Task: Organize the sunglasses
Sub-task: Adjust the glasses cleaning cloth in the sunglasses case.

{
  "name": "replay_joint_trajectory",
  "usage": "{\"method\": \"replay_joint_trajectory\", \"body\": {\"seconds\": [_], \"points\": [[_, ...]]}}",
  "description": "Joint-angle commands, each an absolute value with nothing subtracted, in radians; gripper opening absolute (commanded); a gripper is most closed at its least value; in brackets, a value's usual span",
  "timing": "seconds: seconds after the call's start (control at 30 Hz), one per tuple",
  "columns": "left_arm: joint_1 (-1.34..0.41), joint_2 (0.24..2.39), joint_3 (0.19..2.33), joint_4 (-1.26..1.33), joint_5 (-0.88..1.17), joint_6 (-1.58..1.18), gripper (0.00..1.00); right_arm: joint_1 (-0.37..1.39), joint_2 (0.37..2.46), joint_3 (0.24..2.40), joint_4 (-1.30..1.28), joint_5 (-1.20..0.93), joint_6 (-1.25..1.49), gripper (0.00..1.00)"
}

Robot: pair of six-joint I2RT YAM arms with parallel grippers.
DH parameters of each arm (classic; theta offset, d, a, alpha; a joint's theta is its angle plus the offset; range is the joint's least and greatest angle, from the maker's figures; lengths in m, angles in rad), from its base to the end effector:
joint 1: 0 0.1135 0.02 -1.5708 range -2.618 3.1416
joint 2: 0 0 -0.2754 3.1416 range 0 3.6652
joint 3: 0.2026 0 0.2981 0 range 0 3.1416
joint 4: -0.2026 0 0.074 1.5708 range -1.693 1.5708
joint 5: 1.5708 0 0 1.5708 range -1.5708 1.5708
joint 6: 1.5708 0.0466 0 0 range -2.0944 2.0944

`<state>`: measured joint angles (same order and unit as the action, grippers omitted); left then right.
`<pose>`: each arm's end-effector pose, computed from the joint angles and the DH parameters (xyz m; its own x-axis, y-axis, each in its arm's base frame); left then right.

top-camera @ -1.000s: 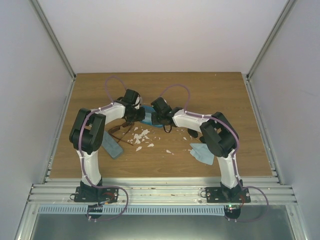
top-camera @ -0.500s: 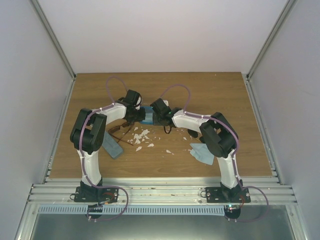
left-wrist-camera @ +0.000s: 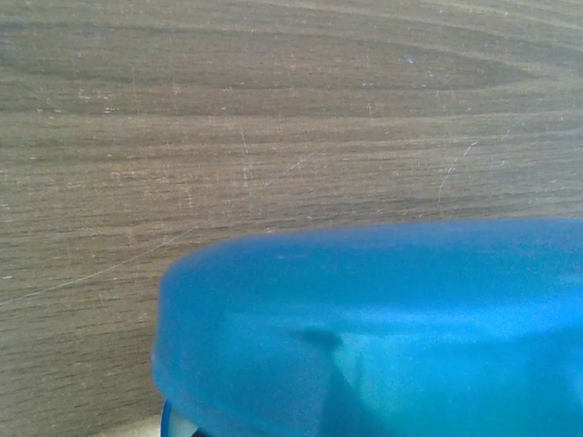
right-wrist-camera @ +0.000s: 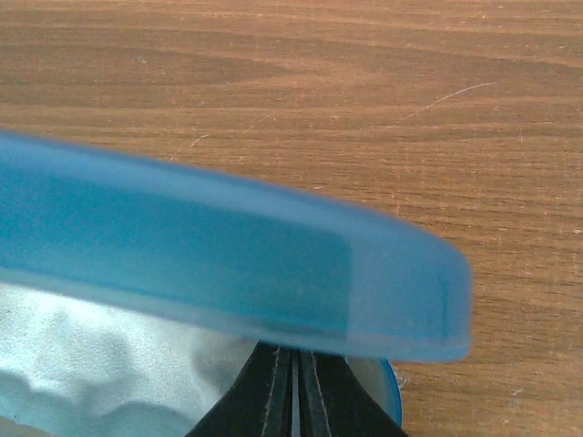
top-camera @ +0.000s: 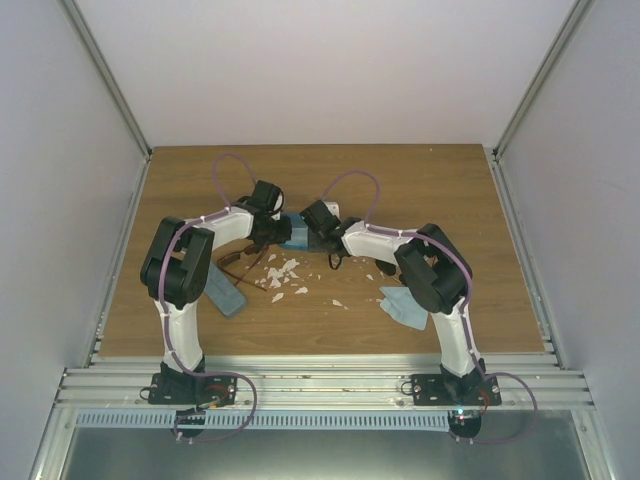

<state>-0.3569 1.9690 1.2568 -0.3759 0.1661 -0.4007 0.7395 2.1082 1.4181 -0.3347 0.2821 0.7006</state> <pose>0.4121 -0.1619 0.1157 -0.9266 -0.0650 -0.3703 0.0598 0.9469 -0.3159 0.3678 0.3180 0.1090 -0.8311 0.0800 -0.5503 -0.0061 0.9882 0.1529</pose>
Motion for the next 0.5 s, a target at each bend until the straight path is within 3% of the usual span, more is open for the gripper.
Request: {"method": "replay_joint_trajectory", "body": {"seconds": [0.0,0.2,0.47], "points": [[-0.364,1.931,1.23,-0.37,0.154,-0.407,0.05,0.74,2.092,1.41,-0.371,0.304,0.713,0.06],[-0.366,1.875,1.237,-0.36,0.202,-0.406,0.06,0.74,1.969,1.384,-0.365,0.314,0.687,0.13],[-0.365,1.843,1.218,-0.321,0.217,-0.411,0.07,0.715,1.972,1.349,-0.364,0.308,0.705,0.45]]}}
